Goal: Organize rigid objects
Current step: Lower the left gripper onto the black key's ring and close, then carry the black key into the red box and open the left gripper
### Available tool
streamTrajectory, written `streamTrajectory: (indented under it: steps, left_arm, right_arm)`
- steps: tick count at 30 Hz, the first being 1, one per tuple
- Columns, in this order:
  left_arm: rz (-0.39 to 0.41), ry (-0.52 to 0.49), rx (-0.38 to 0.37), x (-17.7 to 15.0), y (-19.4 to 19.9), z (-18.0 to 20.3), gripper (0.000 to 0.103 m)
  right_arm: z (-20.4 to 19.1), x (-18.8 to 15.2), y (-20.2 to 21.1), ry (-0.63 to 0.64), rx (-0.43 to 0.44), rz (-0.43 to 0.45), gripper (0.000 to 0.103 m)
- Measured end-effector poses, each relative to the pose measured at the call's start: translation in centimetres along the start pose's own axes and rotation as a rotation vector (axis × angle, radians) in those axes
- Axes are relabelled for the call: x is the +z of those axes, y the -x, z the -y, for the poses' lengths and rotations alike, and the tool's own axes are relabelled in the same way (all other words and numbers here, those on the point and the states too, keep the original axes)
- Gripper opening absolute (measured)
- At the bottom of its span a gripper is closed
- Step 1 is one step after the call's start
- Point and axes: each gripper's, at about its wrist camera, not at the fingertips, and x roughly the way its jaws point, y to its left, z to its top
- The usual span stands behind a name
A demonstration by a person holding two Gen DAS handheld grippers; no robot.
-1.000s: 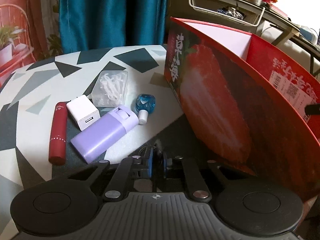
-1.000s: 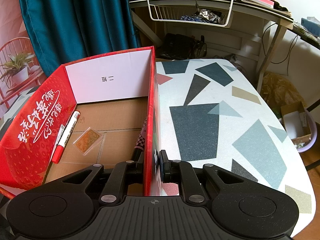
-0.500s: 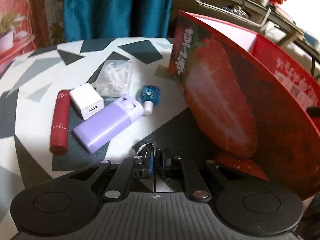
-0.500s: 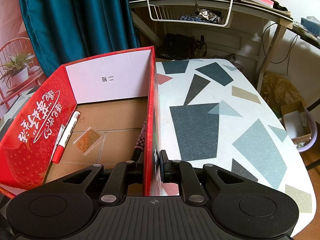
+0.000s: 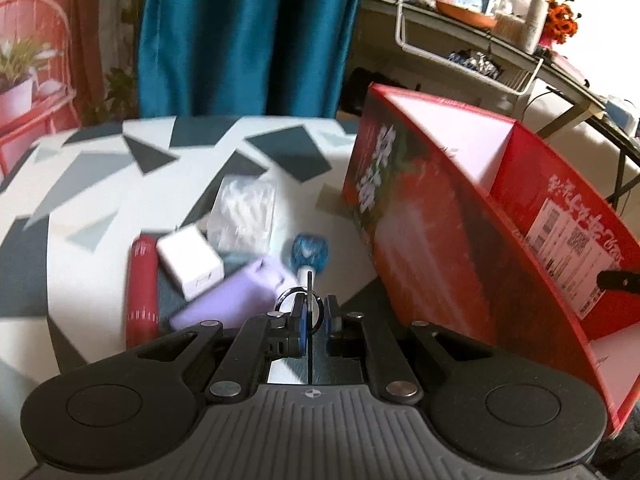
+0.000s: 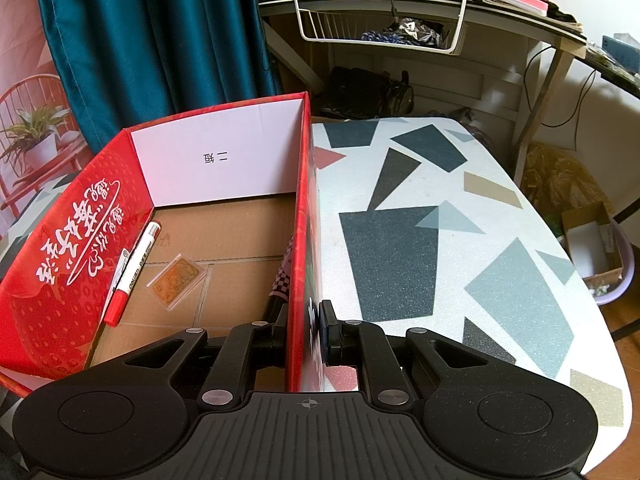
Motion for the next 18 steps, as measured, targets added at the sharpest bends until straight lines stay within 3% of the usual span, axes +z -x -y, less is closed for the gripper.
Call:
streamTrajectory:
  steps: [7,18]
  left_arm:
    - [0.038,-0.057,-0.031,2.5,0.4,0.9,0.009]
    - [0.167,-0.150,-0.077,7.5,2.3,3.2,0.009]
  right_arm:
    - [0.0,0.0,0.0,0.000,0.000,0.000,0.012]
    - [0.0,0.0,0.0,0.000,0.001,0.000,0.012]
